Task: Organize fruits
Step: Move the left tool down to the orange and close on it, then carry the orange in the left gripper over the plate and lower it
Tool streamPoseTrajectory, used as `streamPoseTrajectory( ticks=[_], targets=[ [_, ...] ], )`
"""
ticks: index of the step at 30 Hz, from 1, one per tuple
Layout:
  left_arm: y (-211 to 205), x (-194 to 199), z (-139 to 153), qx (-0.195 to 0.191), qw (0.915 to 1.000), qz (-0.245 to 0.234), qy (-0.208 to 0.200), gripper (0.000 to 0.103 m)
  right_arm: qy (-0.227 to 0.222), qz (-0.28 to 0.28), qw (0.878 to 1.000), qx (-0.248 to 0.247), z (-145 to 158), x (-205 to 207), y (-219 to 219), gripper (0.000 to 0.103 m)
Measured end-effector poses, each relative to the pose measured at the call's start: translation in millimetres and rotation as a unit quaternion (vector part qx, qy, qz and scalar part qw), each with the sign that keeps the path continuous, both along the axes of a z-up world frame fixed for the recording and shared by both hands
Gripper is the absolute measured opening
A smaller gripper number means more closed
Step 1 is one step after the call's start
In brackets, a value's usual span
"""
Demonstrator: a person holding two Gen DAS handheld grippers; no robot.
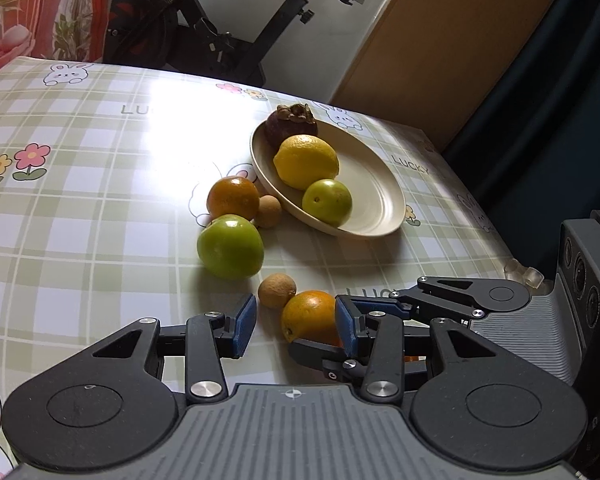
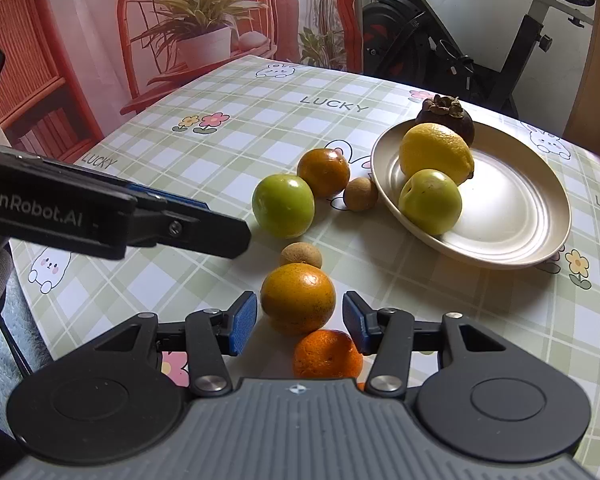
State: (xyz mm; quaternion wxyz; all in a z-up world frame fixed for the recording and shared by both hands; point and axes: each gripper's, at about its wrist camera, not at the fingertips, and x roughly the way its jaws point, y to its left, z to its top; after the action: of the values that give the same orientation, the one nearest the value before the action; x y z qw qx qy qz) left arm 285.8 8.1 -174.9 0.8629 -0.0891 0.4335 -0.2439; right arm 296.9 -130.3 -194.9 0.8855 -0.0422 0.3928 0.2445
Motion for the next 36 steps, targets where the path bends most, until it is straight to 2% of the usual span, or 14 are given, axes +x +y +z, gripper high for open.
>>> streamPoseTrajectory(
  ticks=[5, 11, 21, 29, 36],
  targets=[
    [-11, 7, -11, -0.002, 0.9998, -0.012, 0.017, 0.046, 0.0, 0.006, 1.0, 0.004, -3, 2, 0, 0.046],
    [-12, 13, -23, -0.011, 0.9991, -0.009, 0.039, 0.046, 0.002, 0.007, 1.0, 0.009, -5, 4, -1, 0.046],
    [-16, 19, -32, -0.024, 0.9984, -0.012, 0.051, 0.044, 0.007, 0.007, 1.0, 0.013, -9, 7, 0, 0.046],
    [-20, 18, -3, -0.013, 0.9995, -0.027, 0.007, 0.045, -0.007, 0.004, 1.0, 0.024, 2, 4, -3, 0.046],
    [-31, 27, 44, -0.008, 0.9979, -0.037, -0.052, 0.045, -0.055, 0.0, 0.998, 0.028, 38, 6, -11, 0.046]
  ],
)
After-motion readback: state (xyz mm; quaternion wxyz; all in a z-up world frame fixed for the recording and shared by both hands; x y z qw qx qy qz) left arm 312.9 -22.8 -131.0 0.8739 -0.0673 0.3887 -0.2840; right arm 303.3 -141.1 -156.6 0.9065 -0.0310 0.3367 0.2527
